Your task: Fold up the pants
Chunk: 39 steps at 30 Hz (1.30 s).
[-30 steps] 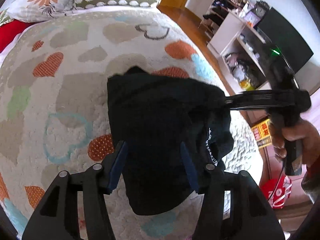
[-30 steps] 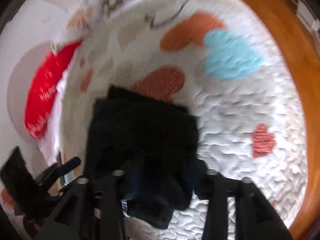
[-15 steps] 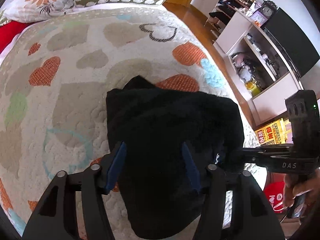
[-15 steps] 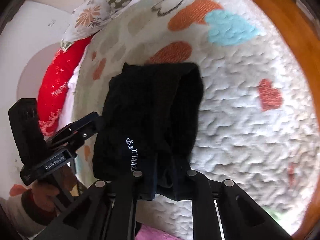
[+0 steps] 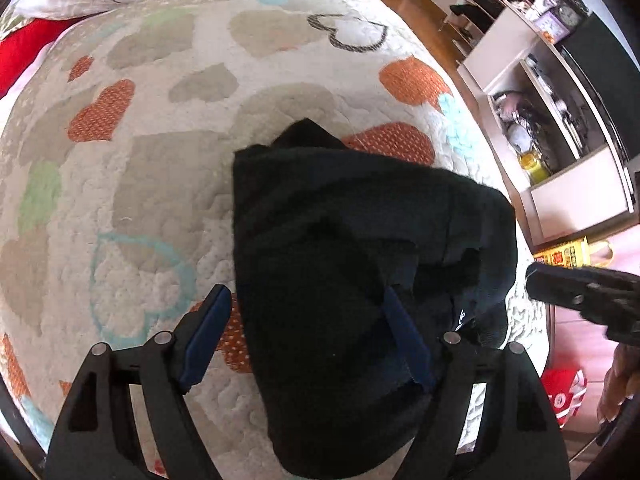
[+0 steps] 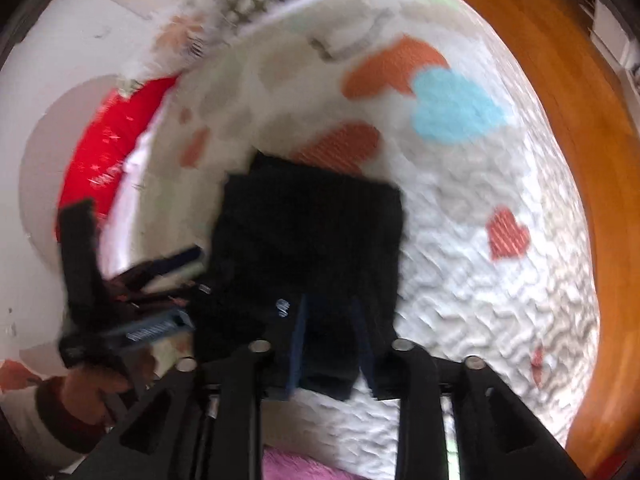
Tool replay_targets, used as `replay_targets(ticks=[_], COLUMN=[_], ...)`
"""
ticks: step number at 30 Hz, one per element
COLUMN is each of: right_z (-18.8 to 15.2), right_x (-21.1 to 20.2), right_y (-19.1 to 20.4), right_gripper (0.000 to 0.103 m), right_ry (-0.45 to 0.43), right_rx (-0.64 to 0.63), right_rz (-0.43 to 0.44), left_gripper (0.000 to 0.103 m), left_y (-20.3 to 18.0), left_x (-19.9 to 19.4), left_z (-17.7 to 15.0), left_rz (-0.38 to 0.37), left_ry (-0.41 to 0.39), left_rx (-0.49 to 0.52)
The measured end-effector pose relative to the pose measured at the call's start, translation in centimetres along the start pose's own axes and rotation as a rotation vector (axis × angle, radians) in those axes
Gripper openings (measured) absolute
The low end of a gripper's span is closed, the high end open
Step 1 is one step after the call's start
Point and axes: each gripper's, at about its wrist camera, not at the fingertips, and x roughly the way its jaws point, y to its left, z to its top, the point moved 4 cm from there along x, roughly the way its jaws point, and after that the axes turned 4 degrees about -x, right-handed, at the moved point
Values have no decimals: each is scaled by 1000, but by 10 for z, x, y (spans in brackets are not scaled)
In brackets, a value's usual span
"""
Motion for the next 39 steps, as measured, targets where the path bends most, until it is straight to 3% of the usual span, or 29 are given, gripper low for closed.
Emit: replay_targets(ticks=[7,15,26,29,32,39], right_z=[32,48,62,58,43,-8], right_x=[36,76,86,69,50,45], right_y=[30,13,-3,1,7,18], right_gripper=[34,32,31,33,41,41], right_ry=[22,56,43,39,45,129], right_rx=[-103,-51,-6,-16,-36,-47], right_rz=[17,-3,7,-2,-10,19], left_gripper=[78,79,81,81,81,81], left_y=[7,12,9,9,12,25], left_x=[-11,1,12,8,0,-3], left_z=[-4,-15,-13,-12,-11,5], left_rz=[19,19,12,15,10,26], left_ry=[12,42,46,50,37,10], left_rx=[-28,-55,-52,-49,-57,-90])
